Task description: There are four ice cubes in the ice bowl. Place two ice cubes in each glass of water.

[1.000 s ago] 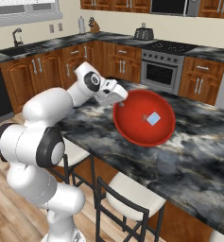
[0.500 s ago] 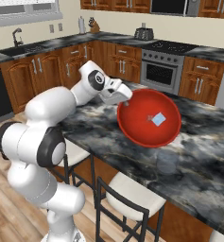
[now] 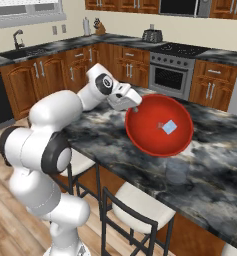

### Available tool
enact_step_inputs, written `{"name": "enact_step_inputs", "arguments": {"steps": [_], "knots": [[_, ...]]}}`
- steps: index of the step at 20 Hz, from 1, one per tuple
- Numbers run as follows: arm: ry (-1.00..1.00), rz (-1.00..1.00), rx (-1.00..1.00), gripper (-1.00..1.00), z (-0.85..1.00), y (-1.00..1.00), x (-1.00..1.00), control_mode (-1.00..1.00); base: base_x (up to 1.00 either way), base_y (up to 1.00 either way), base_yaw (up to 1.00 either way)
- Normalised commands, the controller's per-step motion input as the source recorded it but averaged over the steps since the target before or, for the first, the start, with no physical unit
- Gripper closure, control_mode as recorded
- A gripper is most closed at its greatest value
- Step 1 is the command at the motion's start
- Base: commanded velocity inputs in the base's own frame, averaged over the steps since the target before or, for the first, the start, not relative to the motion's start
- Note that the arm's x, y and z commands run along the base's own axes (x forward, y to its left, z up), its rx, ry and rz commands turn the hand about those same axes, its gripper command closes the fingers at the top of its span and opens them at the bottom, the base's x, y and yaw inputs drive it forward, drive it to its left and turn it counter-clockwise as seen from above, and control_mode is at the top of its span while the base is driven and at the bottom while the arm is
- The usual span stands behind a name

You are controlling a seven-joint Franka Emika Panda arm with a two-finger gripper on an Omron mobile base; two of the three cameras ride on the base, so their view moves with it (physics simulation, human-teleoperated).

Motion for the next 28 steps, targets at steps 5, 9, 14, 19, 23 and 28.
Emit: {"name": "enact_step_inputs", "arguments": {"steps": [5,9,14,19,23,28], "knots": [[-0.01,-0.04,0.00,1.00,0.00,-0.01,0.15,-1.00,0.00,0.00,0.00],[-0.02,-0.03,0.00,1.00,0.00,-0.01,0.18,-1.00,0.00,0.00,0.00],[-0.07,-0.03,0.00,1.00,0.03,0.00,0.09,-1.00,0.00,0.00,0.00],[-0.10,-0.03,0.00,1.00,0.03,-0.09,0.00,-1.00,0.00,0.00,0.00],[-0.06,-0.03,0.00,1.00,0.02,-0.23,0.00,-1.00,0.00,0.00,0.00],[0.00,-0.04,0.00,1.00,0.11,-0.23,0.04,-1.00,0.00,0.00,0.00]]}}
